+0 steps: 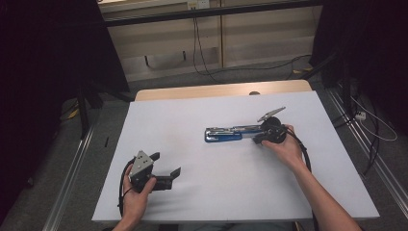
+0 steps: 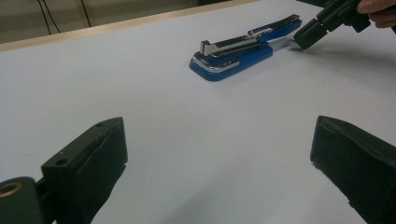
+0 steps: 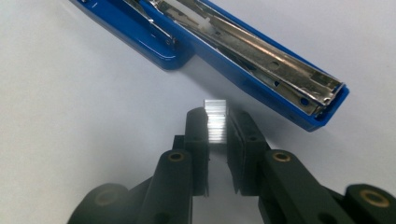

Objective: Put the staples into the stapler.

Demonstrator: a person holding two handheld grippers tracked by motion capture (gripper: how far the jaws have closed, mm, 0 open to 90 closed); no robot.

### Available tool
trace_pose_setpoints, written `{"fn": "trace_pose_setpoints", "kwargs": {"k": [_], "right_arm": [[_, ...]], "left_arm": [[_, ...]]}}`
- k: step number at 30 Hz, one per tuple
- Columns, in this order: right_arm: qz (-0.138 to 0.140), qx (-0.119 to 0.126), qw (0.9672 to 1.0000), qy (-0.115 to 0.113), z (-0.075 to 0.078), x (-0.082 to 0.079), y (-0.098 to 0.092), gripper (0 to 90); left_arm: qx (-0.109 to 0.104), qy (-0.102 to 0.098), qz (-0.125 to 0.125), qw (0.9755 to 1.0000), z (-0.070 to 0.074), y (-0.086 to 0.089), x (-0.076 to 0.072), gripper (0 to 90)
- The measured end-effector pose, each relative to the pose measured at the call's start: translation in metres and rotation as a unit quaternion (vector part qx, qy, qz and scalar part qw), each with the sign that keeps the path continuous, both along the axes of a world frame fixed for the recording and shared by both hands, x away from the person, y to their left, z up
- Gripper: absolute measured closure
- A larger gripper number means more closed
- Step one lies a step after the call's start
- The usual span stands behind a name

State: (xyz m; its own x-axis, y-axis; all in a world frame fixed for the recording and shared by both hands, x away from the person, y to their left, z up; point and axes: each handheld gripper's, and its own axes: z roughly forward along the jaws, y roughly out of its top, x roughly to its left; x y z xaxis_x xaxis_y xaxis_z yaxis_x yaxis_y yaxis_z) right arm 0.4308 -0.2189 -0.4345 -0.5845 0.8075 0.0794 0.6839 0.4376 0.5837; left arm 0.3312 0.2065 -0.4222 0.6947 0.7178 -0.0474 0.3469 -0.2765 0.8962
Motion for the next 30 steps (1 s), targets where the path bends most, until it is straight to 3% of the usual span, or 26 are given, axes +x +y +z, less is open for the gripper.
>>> {"fn": "trace_pose_setpoints", "kwargs": {"k": [14,16,19,30], "right_arm": [[0.004,0.026,0.9996,-0.009,0.009,-0.004,-0.006,79.3],[0.006,0.030,0.9995,-0.011,0.010,-0.005,-0.006,79.3],[0.016,0.035,0.9991,-0.019,0.012,-0.006,-0.006,79.3],[0.036,0.046,0.9973,-0.044,0.019,-0.009,-0.003,79.3]], "left_arm": [[-0.002,-0.001,0.001,1.0000,0.001,0.001,-0.001,3.6],[-0.003,-0.008,0.014,0.9999,0.001,0.003,0.001,3.9],[-0.007,-0.001,0.027,0.9996,0.000,0.007,0.004,3.7],[-0.006,-0.001,0.016,0.9999,0.000,0.005,0.004,3.7]]}}
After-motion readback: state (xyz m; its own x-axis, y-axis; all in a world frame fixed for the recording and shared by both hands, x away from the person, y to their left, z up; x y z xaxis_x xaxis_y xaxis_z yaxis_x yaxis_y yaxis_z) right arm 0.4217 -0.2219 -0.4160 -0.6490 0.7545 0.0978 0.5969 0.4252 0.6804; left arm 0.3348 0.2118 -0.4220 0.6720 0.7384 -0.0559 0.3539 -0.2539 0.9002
